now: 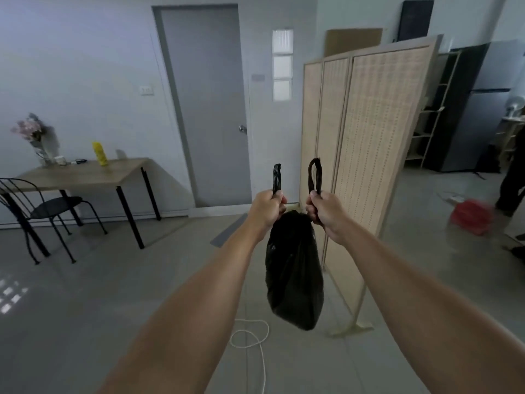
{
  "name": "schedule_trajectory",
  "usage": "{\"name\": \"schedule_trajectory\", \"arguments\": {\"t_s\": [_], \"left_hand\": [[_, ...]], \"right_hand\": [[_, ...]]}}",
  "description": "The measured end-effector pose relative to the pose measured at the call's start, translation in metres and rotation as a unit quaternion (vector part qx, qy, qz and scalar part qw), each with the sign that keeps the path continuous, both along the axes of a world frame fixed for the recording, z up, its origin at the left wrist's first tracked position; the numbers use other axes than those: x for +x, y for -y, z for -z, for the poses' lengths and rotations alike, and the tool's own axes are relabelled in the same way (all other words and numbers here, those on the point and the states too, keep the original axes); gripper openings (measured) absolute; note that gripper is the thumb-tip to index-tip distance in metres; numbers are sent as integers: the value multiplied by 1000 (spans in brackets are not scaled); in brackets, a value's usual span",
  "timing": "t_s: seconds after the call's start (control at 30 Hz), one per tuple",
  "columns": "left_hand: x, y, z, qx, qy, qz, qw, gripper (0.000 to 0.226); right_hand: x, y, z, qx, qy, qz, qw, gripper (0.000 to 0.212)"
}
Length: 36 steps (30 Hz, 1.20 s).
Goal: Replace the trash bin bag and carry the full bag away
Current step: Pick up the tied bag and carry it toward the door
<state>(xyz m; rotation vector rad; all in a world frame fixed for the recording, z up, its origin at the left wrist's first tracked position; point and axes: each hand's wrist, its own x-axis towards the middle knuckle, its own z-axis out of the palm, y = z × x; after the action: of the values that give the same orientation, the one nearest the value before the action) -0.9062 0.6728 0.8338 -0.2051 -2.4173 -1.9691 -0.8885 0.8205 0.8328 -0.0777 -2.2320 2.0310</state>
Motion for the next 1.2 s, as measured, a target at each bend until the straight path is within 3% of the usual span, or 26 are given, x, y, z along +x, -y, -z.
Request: {"name": "schedule_trajectory", "arguments": {"t_s": [0.47,0.7,1.2], "left_hand": [[-237,-6,7,104,59,-31,992,32],[-326,-21,24,56,65,-27,996,32],[-548,-43,41,-6,90,-107,990,28]], "right_hand": [[-235,-25,5,-35,23,17,999,30],[-333,-43,23,0,57,15,998,30],[-592,-64,45,5,115,-128,985,31]]}}
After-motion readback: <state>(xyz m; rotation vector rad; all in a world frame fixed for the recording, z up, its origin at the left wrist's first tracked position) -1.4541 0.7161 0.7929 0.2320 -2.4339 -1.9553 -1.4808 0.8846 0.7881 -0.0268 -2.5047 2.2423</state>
